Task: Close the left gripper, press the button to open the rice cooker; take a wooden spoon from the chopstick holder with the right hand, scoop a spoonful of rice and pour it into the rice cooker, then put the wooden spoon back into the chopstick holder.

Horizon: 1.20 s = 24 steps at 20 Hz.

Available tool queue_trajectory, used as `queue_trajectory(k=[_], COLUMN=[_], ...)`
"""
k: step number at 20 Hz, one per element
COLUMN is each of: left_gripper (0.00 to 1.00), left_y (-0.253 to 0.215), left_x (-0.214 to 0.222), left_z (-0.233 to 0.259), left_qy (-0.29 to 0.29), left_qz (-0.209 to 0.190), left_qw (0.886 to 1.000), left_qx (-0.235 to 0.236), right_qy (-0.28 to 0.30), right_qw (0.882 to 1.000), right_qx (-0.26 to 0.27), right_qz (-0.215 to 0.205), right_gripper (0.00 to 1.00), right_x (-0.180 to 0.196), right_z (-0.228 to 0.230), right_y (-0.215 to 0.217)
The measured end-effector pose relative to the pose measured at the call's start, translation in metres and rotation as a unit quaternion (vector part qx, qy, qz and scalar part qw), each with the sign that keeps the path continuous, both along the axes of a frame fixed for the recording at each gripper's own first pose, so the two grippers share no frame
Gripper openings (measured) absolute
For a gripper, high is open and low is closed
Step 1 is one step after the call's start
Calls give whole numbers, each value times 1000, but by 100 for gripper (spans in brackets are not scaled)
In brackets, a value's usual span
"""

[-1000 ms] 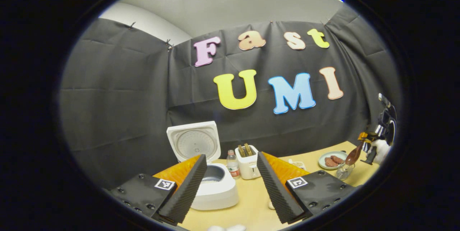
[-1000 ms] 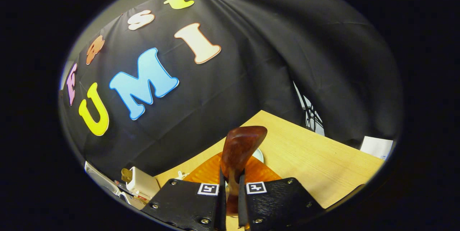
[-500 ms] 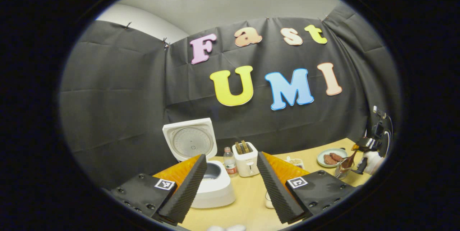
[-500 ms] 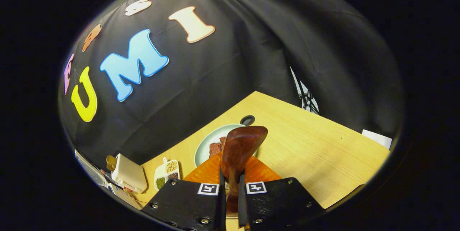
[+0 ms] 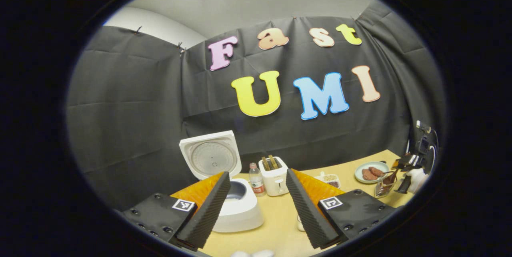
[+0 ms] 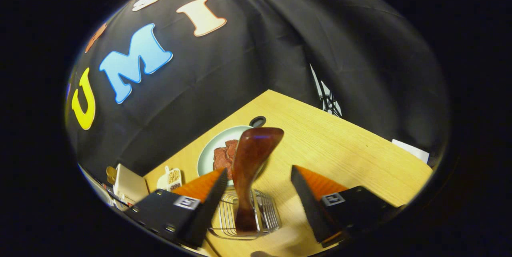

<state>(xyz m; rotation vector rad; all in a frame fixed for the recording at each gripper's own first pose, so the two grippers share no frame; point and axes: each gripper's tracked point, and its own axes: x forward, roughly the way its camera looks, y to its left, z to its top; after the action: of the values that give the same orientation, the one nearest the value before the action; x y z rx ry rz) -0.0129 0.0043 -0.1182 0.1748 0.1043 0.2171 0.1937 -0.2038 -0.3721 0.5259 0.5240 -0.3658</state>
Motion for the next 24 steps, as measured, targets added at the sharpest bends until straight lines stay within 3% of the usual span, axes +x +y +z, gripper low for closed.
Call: queue_trajectory(k=[1,2,3,6,12,15,16,19,20,24], left_gripper=[98,99,99,99,99,98,99,95,99,99], left_y=[1,3,6,16,35,49,53,69,75,108], left_x=[3,6,10,21,48,62,66,77,83,110], left_z=[2,4,4,13,40,56,61,76,82,113], left_qy=[-2,-4,-3,-12,-32,-44,-48,-63,-66,-96], left_qz=[-1,0,1,-2,-8,-6,-7,-3,-2,11], left_qw=[1000,1000,1000,1000,999,998,998,998,997,995], left_qx=[-3,-4,-5,-10,-39,-41,-38,-32,-33,-21], right_qy=[-12,-22,-33,-81,-160,-214,-235,-233,-230,-231], right_qw=[1000,999,997,986,962,918,909,913,915,917], right_qx=[-21,-46,-73,-138,-181,-283,-282,-235,-229,-235], right_qz=[-1,4,11,42,128,175,199,240,239,223], right_gripper=[99,92,98,98,98,97,97,95,95,95], right_x=[-2,-11,-19,-42,-98,-129,-137,-151,-156,-151], right_z=[13,30,49,122,222,262,270,263,265,277], right_y=[-7,-9,-10,2,89,135,166,221,218,213])
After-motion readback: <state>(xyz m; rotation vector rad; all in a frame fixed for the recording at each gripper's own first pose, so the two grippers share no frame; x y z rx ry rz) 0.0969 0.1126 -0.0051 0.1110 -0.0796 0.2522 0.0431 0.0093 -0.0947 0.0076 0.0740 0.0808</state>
